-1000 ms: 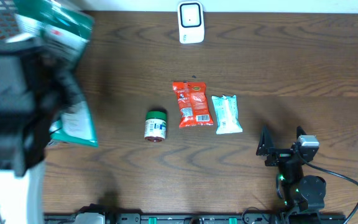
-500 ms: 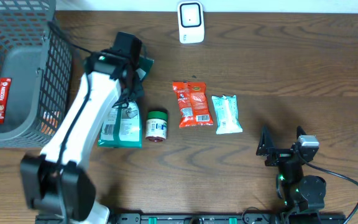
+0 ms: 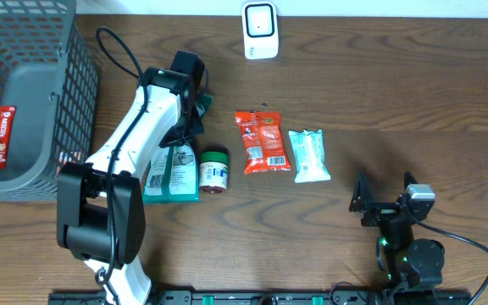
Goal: Scan the item barcode
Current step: 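Lift the gloves pack out and lay it left of the jar, then release the gloves pack and return the left gripper to the basket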
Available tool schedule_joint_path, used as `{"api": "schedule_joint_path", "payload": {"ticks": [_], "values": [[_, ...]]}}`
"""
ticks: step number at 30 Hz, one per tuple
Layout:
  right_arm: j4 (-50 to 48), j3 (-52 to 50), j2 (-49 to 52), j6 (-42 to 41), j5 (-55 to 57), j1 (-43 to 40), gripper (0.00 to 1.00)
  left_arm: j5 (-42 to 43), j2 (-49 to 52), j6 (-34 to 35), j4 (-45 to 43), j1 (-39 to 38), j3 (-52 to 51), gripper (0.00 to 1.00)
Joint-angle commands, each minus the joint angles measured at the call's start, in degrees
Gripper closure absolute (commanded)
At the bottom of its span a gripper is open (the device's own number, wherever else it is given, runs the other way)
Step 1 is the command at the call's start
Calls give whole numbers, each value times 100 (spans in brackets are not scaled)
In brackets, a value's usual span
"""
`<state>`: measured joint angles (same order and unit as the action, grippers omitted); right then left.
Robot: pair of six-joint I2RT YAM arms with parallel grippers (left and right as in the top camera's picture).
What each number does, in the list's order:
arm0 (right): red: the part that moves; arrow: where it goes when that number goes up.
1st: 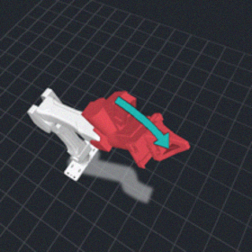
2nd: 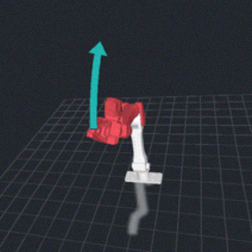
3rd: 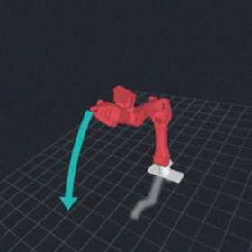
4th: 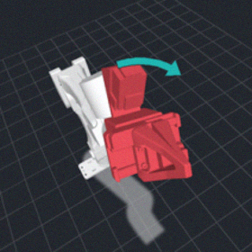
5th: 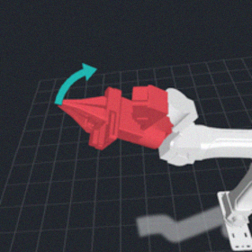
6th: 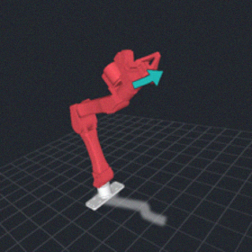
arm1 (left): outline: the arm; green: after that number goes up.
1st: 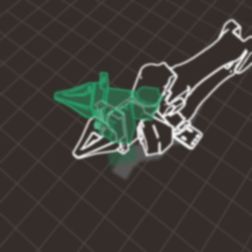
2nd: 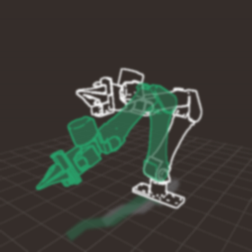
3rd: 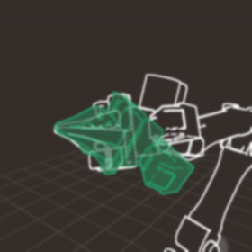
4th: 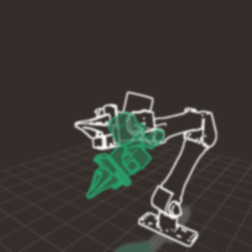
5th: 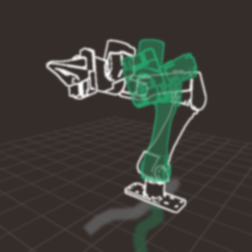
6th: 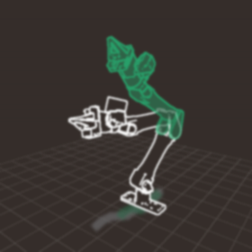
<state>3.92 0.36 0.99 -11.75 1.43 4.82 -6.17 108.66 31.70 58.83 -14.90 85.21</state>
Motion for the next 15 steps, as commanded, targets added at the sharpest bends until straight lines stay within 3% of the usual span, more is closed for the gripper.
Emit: {"api": "schedule_joint_path", "payload": {"ticks": [1, 3, 8, 15], "values": [[22, -4, -24, -22, -4, -33, 1, 229, 31, -15, -22, 2, -2, 45], [22, -4, -22, -22, -4, -33, 1, 435, 31, -168, -28, 2, 2, 29], [22, -4, -22, -22, -4, -33, 1, 444, -72, -741, 157, 15, 501, 28], [20, -4, -22, -22, -4, -33, 1, 212, -481, -1268, 1517, 509, 2870, 28]]}}
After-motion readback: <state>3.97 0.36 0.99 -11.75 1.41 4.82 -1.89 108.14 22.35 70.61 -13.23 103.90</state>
